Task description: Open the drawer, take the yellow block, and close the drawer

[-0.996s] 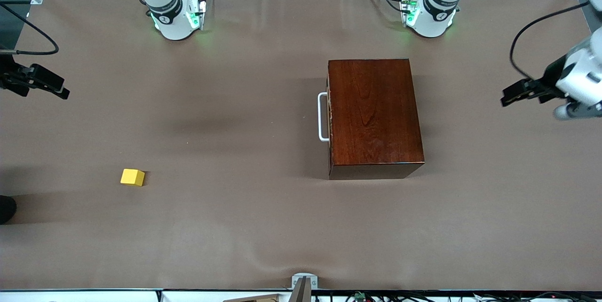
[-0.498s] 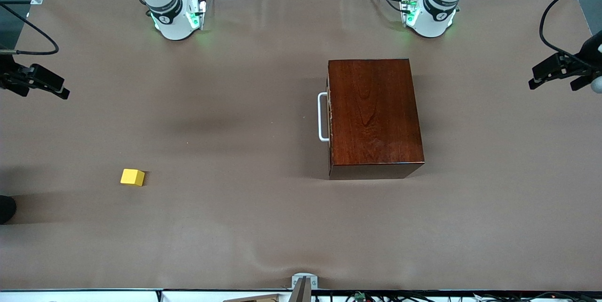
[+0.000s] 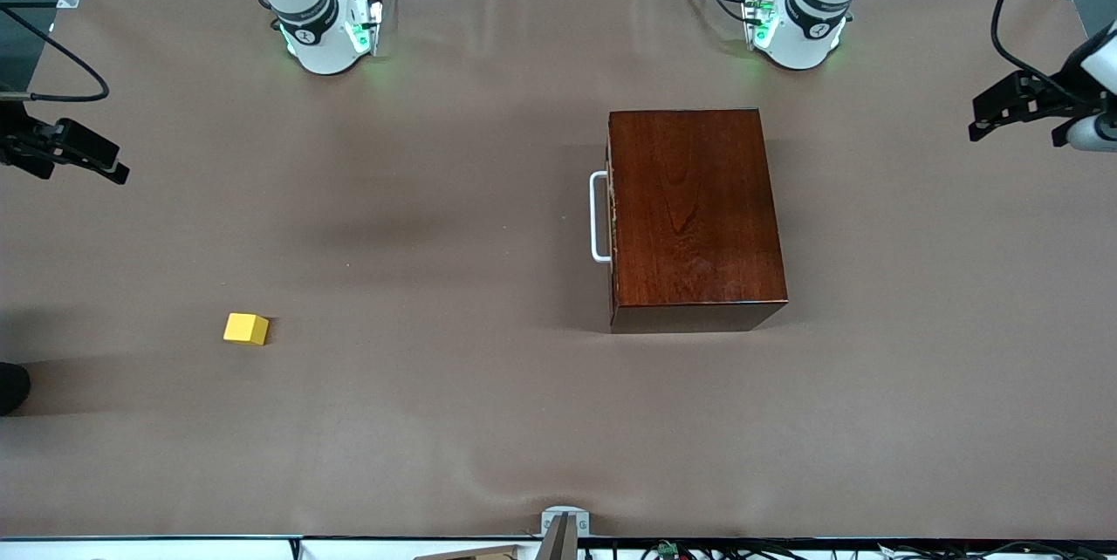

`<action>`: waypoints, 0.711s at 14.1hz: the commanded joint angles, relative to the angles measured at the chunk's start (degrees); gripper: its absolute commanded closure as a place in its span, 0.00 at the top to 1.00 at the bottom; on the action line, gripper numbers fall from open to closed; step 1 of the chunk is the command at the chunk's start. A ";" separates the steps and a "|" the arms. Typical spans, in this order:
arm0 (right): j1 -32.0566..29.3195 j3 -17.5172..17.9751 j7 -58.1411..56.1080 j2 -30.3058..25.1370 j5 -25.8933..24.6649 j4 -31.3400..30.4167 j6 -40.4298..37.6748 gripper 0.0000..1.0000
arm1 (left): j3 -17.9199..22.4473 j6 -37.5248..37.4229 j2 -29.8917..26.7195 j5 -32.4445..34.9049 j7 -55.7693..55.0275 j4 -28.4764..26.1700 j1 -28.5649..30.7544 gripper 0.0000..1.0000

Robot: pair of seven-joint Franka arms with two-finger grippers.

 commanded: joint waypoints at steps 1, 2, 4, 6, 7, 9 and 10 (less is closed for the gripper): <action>-0.38 0.44 -0.51 -0.27 -0.49 0.43 -0.55 1.00 | -0.96 -2.74 2.81 1.15 0.38 4.26 0.68 1.00; -0.38 0.44 -0.51 -0.27 -0.49 0.43 -0.47 1.00 | -1.05 -2.65 2.89 0.88 -0.06 4.26 0.76 1.00; -0.38 0.44 -0.51 -0.27 -0.49 0.43 -0.55 1.00 | -1.14 -2.65 3.33 0.27 -2.69 4.26 0.68 1.00; -0.47 0.44 -0.51 -0.27 -0.49 0.43 -0.46 1.00 | -1.75 -2.65 3.60 0.18 -3.58 4.26 0.76 1.00; -0.38 0.44 -0.51 -0.27 -0.49 0.43 -0.46 1.00 | -1.75 -2.56 3.60 0.18 -3.58 4.26 0.76 1.00; -0.38 0.44 -0.51 -0.27 -0.49 0.43 -0.46 1.00 | -1.84 -2.56 3.68 0.09 -3.15 3.74 1.11 1.00; -0.38 0.44 -0.51 -0.27 -0.49 0.43 -0.46 1.00 | -1.84 -2.56 4.03 0.09 -3.14 3.73 1.03 1.00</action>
